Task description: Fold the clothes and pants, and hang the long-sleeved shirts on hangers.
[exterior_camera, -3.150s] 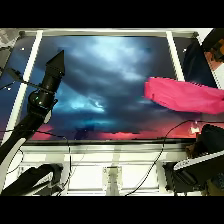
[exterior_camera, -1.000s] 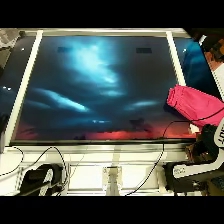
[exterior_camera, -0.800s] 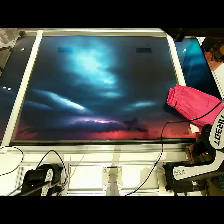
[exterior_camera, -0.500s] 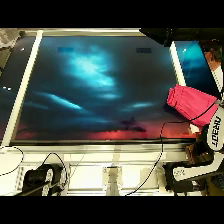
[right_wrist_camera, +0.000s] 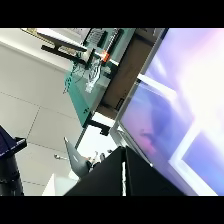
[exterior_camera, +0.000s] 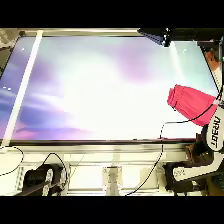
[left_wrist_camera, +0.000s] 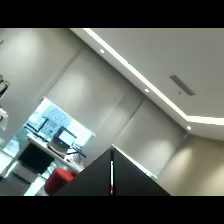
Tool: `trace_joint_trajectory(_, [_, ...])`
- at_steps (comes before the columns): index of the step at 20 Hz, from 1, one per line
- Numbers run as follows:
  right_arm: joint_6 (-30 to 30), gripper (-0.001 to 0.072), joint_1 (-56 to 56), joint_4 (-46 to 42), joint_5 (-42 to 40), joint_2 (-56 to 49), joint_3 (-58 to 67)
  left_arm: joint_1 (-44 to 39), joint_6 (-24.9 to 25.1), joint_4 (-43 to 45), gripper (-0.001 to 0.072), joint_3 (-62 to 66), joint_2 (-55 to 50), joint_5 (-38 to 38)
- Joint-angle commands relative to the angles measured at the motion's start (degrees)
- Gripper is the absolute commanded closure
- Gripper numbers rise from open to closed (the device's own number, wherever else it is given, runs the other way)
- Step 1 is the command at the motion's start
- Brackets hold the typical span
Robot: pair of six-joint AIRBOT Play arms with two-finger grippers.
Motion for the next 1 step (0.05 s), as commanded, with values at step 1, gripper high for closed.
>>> trace_joint_trajectory(1, [0.0, 0.0699, 0.0, 0.0, 0.0, 0.0, 0.0, 0.0, 0.0, 0.0, 0.0680, 0.0, 0.0, -0.1])
